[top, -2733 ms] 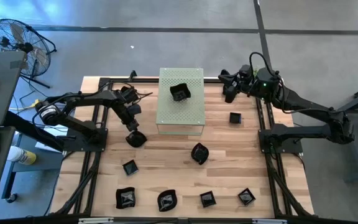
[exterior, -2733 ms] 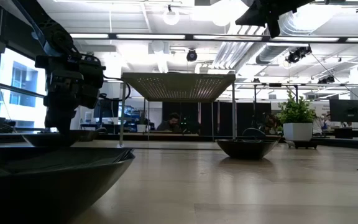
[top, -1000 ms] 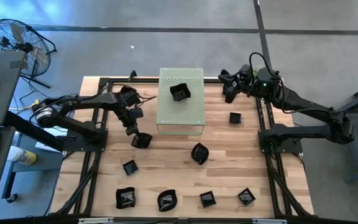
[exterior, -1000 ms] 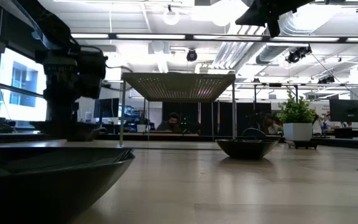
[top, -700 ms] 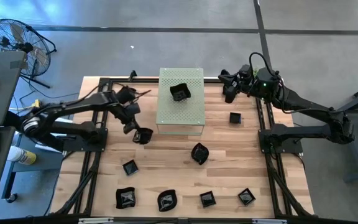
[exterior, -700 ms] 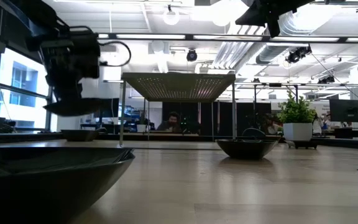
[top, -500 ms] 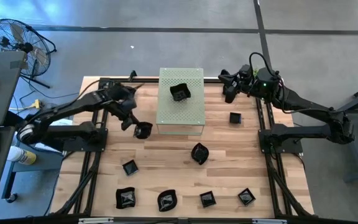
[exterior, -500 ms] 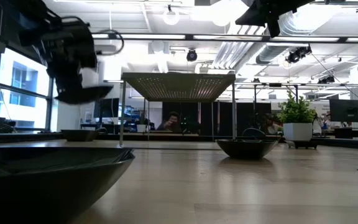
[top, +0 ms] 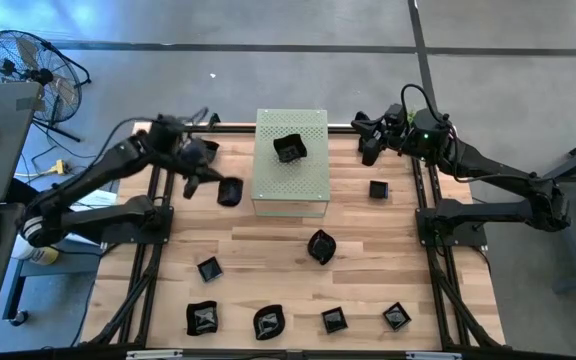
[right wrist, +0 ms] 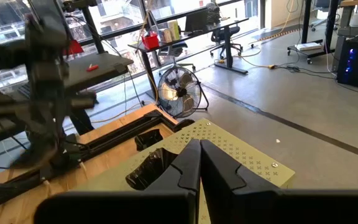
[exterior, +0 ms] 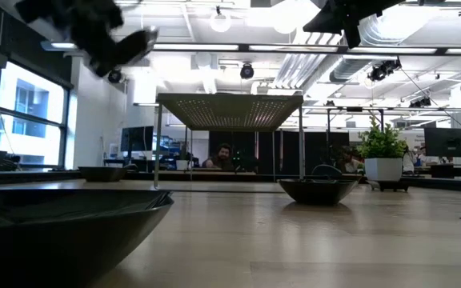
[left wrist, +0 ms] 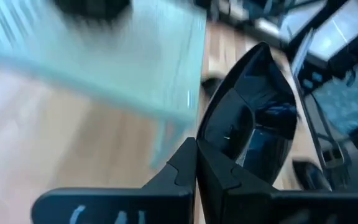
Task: Pick & Place Mini shaped plates
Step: Put the left black leaf-shaped plate on the shelf, then put the bottom right black square plate on the shelf
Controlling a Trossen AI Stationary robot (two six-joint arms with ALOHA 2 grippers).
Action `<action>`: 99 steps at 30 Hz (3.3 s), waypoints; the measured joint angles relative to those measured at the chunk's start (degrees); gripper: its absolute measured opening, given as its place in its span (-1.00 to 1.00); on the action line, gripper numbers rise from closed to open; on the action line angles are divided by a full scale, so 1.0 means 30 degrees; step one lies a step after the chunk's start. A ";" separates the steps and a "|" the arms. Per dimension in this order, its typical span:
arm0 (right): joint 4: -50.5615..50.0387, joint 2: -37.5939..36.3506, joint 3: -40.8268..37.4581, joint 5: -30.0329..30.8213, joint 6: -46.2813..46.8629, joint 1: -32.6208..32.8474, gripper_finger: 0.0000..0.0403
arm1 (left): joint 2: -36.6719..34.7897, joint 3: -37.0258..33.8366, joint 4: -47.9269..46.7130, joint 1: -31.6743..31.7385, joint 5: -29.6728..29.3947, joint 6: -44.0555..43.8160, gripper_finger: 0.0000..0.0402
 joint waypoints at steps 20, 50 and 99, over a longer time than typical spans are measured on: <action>0.0000 0.0000 0.0000 -0.0146 0.0146 0.0000 -0.98 | 1.5949 1.8866 -0.5210 0.2442 -0.1010 0.6862 -1.00; 0.0000 0.0000 0.0000 -0.0093 -0.0066 0.0000 -0.97 | 2.3890 2.4508 -0.4756 0.2534 -0.3445 0.9726 -1.00; -0.0026 0.0000 0.0000 -0.0073 0.0459 0.0000 -0.99 | 2.1082 2.4499 -0.5137 0.1989 -0.5656 0.6733 -0.96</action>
